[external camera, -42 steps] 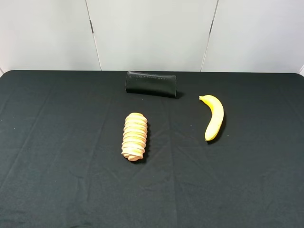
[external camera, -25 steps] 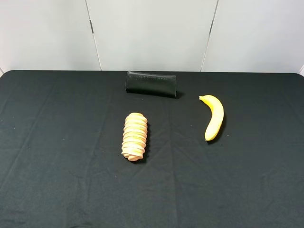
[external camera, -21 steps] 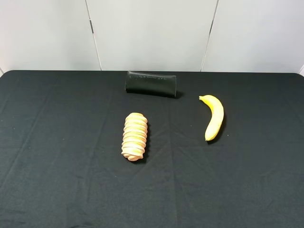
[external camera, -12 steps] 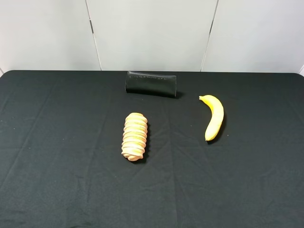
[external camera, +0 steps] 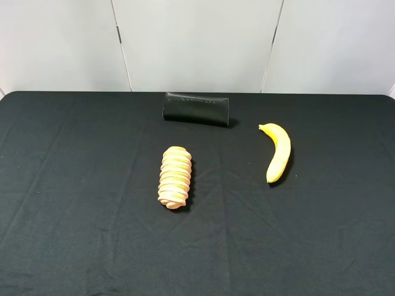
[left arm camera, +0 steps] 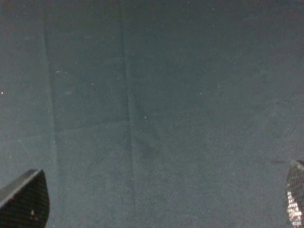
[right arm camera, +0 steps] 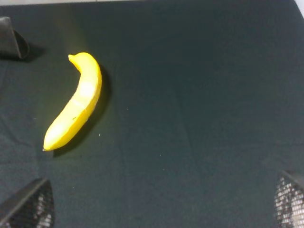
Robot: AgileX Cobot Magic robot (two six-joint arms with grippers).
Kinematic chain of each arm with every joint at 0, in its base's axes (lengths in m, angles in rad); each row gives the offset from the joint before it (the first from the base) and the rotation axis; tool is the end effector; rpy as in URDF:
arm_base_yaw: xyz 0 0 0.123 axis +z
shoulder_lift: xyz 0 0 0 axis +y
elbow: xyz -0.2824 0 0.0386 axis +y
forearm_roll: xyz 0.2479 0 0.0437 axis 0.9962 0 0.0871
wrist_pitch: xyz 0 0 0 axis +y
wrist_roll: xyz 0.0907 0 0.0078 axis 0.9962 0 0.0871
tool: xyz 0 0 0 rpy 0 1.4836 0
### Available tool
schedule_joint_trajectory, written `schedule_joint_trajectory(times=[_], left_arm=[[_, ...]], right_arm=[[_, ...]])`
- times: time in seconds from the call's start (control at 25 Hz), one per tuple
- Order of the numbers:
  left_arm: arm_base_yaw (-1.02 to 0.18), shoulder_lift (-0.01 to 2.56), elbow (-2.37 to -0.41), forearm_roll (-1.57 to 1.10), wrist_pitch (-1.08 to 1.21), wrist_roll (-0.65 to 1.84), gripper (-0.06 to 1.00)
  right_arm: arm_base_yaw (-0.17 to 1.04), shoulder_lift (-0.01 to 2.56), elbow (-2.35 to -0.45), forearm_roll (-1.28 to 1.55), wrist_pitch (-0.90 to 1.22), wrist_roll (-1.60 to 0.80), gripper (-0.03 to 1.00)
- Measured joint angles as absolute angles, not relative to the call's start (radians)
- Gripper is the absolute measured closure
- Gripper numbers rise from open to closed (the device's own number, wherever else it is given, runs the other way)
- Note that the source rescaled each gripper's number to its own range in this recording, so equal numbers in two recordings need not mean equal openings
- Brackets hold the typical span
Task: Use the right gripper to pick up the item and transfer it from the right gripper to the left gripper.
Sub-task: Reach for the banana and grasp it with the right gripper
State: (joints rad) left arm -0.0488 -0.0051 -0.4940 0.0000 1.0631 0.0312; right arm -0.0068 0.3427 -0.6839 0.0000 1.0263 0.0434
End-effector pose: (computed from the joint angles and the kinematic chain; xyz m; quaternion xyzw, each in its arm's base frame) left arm -0.0050 0.0002 0.2753 0.0342 0.8534 -0.0046 0.5201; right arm 0.0411 -0.0003 0.3270 0.0222 0.8837 0.0086 0.4674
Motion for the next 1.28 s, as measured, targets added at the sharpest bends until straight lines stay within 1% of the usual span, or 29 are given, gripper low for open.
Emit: schedule_joint_trajectory(times=[0.28,0.44,0.52,0.72,0.88,1.0,1.28], left_arm=[[-0.049,-0.005,-0.494,0.000,1.063,0.031,-0.04],[-0.049,-0.005,-0.494,0.000,1.063,0.031,-0.04],[-0.049,-0.005,-0.494,0.000,1.063,0.031,-0.04],[-0.049,-0.005,-0.494,0.000,1.063,0.031,-0.04],[-0.049,-0.005,-0.494,0.000,1.063,0.031,-0.04],[-0.049,-0.005,-0.494,0.000,1.063,0.031,-0.04],[-0.049,-0.005,-0.494,0.000,1.063,0.031,-0.04]], right_arm=[[-0.007,0.644,-0.870,0.000,1.025,-0.048,-0.03],[-0.001,0.781,-0.937,0.000,1.024,-0.079,-0.03],[0.028,0.834,-0.949,0.000,1.023,-0.081,-0.03],[0.157,0.970,-0.953,0.000,1.023,-0.080,-0.03],[0.229,1.084,-0.955,0.000,1.033,-0.022,-0.03],[0.249,1.165,-0.955,0.000,1.045,0.029,-0.03],[0.254,1.324,-0.955,0.020,1.029,0.095,-0.03]])
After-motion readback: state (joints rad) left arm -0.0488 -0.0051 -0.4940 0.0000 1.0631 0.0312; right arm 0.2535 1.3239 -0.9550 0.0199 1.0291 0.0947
